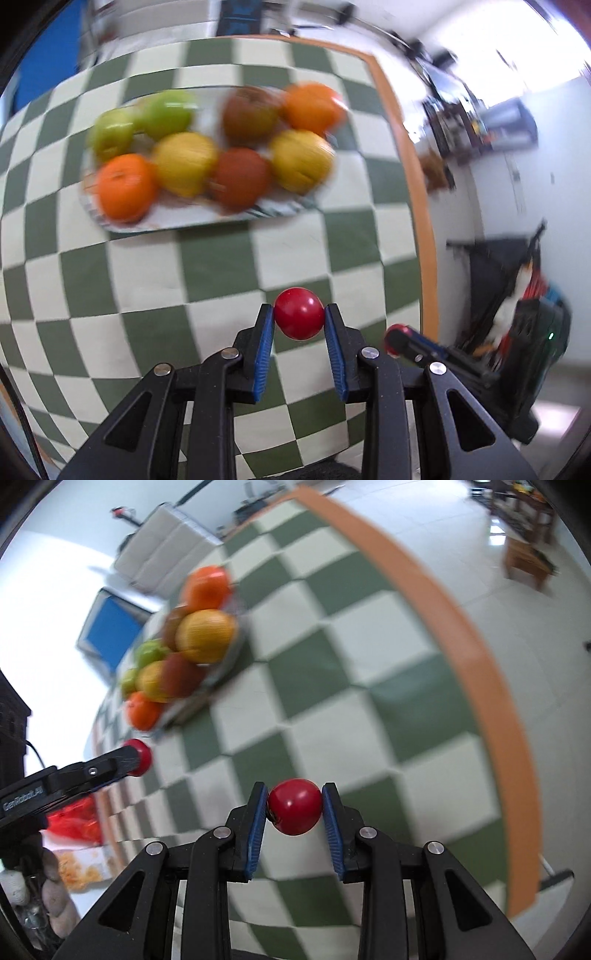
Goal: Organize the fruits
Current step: 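Carry the cherry tomato onto the plate with the right tool while the left tool carries its tomato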
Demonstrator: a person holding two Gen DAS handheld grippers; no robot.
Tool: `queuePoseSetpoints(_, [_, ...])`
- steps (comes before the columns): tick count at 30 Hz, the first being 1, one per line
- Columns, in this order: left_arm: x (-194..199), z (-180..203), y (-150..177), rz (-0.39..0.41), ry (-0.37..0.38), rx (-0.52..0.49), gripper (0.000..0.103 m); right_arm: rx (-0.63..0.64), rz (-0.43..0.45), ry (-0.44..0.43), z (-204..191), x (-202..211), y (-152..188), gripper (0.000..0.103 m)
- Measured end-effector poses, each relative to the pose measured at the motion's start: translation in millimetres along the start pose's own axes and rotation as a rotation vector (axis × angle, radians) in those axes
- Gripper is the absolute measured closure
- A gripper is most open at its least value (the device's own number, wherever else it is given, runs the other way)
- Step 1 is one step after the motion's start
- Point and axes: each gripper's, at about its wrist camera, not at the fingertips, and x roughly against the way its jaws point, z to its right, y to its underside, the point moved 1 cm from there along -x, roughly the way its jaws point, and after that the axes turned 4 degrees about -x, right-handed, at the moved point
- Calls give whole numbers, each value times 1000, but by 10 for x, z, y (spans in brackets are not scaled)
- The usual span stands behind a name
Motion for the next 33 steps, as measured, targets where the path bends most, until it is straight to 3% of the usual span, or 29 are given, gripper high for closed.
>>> queuePoseSetpoints(7, [22, -644, -352, 45, 83, 258, 78, 5, -8, -133, -623, -479, -447, 70])
queuePoseSetpoints(13, [-179, -992, -537, 27, 168, 436, 78, -21, -3, -135, -806, -854, -789, 70])
queuePoseSetpoints(19, [-292, -1108, -530, 5, 191, 514, 78, 7, -13, -97, -914, -1017, -902, 70])
queuePoseSetpoints(33, [-453, -1323, -453, -23, 274, 680, 77, -39, -14, -130, -826, -1038, -980, 66])
